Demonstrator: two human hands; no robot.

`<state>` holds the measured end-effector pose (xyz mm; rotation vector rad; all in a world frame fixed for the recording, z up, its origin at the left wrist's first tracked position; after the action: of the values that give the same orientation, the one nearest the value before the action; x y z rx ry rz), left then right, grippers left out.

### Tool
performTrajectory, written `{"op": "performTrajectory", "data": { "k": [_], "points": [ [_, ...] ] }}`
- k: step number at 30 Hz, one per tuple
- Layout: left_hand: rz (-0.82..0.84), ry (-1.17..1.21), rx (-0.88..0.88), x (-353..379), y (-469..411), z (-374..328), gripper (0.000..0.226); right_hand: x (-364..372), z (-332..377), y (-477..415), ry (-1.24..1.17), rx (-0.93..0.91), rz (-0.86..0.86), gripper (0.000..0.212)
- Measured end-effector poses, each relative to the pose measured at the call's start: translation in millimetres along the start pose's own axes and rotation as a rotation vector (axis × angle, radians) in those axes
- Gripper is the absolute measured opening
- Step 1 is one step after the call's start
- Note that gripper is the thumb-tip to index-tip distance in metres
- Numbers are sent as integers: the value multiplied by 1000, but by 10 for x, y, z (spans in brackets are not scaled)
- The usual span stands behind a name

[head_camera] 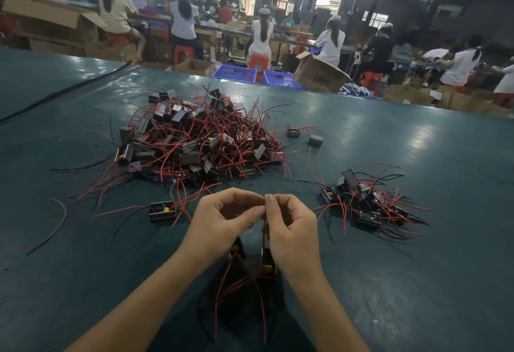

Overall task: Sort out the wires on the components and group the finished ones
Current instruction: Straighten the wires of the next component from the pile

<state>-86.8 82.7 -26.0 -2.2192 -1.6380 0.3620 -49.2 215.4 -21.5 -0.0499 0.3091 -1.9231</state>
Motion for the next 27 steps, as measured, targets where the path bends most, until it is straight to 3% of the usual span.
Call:
{"op": "performTrajectory", "data": {
  "k": [3,8,17,22,27],
  "points": [
    [19,28,-99,2,0,110,37,8,0,9,-25,4,1,19],
    [39,-6,-48,-4,1,56,16,-18,29,-8,-54,-1,17,16],
    [42,74,-173,-52,11,141,18,0,49,-30,5,-28,67,16],
    [183,130,-271,140,58,227,34,80,57,7,-39,-2,143,18],
    [141,191,-241,140,51,219,25,101,22,-5,-99,31,161,8]
  ]
}}
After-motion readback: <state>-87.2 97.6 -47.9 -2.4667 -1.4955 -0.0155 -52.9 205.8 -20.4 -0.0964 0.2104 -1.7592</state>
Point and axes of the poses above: each hand's wrist, its own y-axis away from the middle knuckle, its own x-axis out of the palm, z = x × y, the point moved 10 cm from there along -y, towards the middle knuckle, and after that the axes turned 7 degrees about x, right-handed, at the moved point
